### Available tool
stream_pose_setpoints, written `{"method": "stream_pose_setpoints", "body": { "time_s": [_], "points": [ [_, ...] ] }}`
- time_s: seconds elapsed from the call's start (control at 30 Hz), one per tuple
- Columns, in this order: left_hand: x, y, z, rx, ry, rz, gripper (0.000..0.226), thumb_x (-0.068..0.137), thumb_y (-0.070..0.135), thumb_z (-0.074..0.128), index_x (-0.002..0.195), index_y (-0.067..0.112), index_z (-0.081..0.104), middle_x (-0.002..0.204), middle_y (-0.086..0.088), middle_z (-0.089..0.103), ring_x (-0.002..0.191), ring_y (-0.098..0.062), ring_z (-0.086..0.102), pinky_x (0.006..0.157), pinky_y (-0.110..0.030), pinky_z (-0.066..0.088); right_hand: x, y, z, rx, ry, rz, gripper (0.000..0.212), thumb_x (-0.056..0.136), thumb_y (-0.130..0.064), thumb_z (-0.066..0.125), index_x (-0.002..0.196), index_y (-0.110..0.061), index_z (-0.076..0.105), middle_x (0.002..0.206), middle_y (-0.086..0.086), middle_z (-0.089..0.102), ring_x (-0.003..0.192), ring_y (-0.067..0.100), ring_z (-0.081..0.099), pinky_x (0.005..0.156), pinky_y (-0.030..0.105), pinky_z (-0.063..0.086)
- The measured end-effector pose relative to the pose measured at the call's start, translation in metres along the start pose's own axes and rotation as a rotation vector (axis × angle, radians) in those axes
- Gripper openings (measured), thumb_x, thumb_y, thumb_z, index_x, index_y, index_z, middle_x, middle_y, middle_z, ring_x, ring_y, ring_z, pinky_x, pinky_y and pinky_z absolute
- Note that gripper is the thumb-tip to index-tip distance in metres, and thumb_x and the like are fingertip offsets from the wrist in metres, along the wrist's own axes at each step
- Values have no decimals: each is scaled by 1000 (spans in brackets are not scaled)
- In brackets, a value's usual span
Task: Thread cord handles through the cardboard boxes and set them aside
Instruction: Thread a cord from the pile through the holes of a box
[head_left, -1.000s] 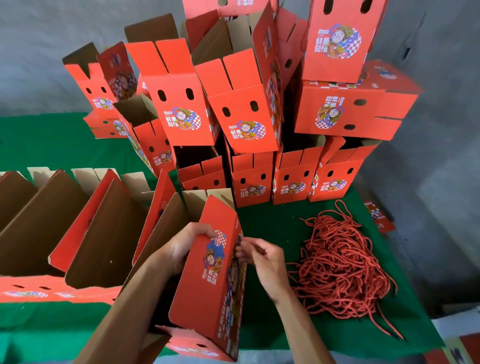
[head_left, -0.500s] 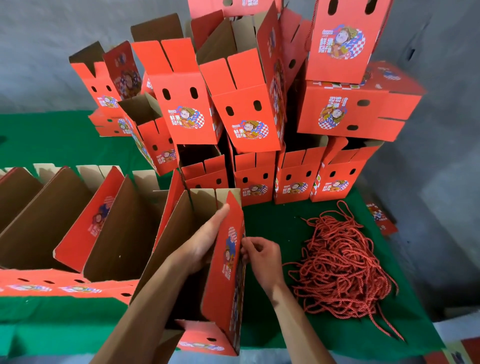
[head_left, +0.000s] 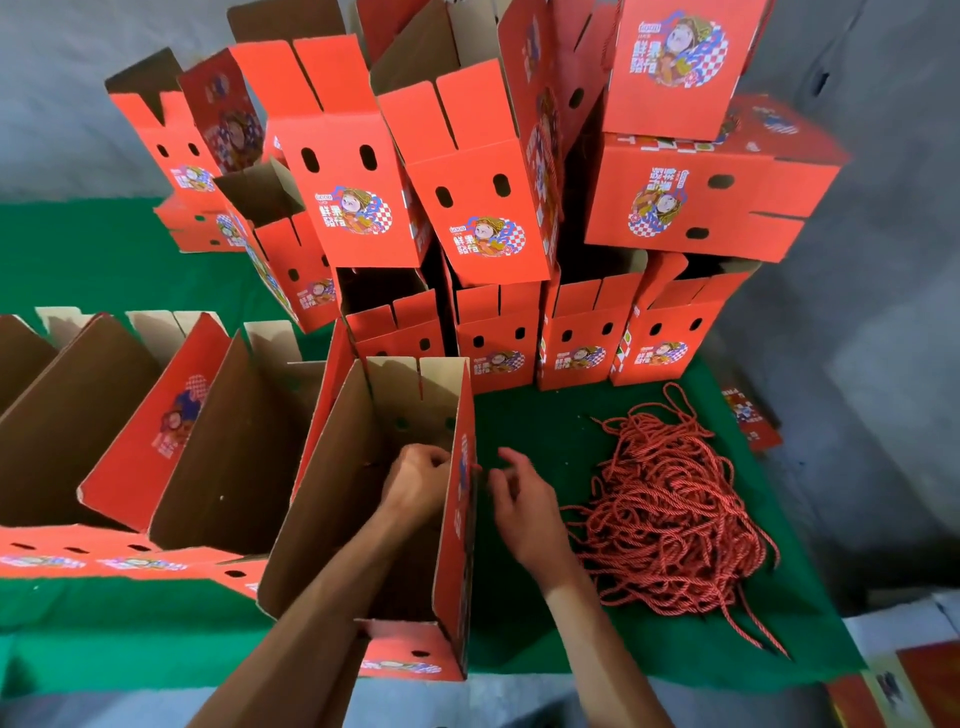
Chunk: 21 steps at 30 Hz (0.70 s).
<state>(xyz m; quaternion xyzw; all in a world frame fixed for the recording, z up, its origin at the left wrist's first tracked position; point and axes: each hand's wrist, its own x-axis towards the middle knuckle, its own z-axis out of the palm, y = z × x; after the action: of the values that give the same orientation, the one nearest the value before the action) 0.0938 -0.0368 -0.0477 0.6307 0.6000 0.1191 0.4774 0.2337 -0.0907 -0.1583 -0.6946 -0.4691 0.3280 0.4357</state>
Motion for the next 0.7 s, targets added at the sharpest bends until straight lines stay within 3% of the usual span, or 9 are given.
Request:
{"method": "stream_pose_setpoints", "body": {
  "time_s": [0.1,0.2,0.27,0.33,0.37,0.47,0.57,0.6,0.7],
  "points": [
    [-1,0,-3,-63,-25,-100,21,101,21,63,100,2,70,96,-18,75,88,-31,75,88,-50,61,0,33,-22,-153,77,155,21,106,-12,49,119,-9,66,101,3,71,90,17,69,85,46,59],
    [1,-1,-3,-103,-6,-144,21,102,20,60,102,2,71,96,-18,75,87,-30,76,86,-47,62,-6,55,-33,-424,39,233,22,102,-9,50,100,-1,71,97,17,74,92,35,70,82,48,56],
    [4,0,-2,-152,19,-171,21,104,16,57,101,-1,69,88,-17,73,69,-19,76,66,-36,64,-10,65,-34,-477,-16,315,24,99,-15,57,88,-1,73,90,19,74,88,37,72,79,47,57],
    [5,2,-1,-188,26,-228,21,105,14,54,103,-3,66,77,-12,69,46,-9,68,41,-22,53,-14,70,-29,-520,-81,376,31,96,-31,67,84,-3,74,88,19,75,86,35,72,76,42,57],
    [4,1,-1,-190,13,-250,22,106,16,53,106,-2,66,76,-10,70,44,-8,67,38,-20,49,-16,72,-23,-542,-101,399,36,94,-38,71,85,-3,73,89,18,75,86,34,72,74,39,55],
    [4,-1,-2,-200,-24,-263,37,107,32,51,121,1,64,87,-10,74,62,-13,74,49,-26,56,-20,76,-4,-579,-86,461,43,91,-46,74,101,-5,68,101,11,71,94,30,71,76,37,55],
    [2,-5,-7,-262,-67,-258,69,103,64,35,137,7,54,119,-15,70,108,-29,70,92,-46,57,-20,81,7,-620,-72,457,35,94,-40,70,106,-8,68,107,9,70,101,30,70,82,37,56],
    [-1,-4,-10,-289,-90,-243,75,99,73,32,131,12,59,115,-13,73,109,-29,70,93,-47,55,-20,82,8,-622,-72,437,30,96,-38,68,102,-9,70,104,9,71,99,29,71,81,36,56],
    [-17,5,-18,-324,-260,-182,75,83,90,36,114,28,66,99,1,79,92,-18,76,71,-35,58,-21,83,8,-609,-80,397,24,96,-33,64,88,-13,75,90,5,74,86,24,73,76,34,60]
  ]
}}
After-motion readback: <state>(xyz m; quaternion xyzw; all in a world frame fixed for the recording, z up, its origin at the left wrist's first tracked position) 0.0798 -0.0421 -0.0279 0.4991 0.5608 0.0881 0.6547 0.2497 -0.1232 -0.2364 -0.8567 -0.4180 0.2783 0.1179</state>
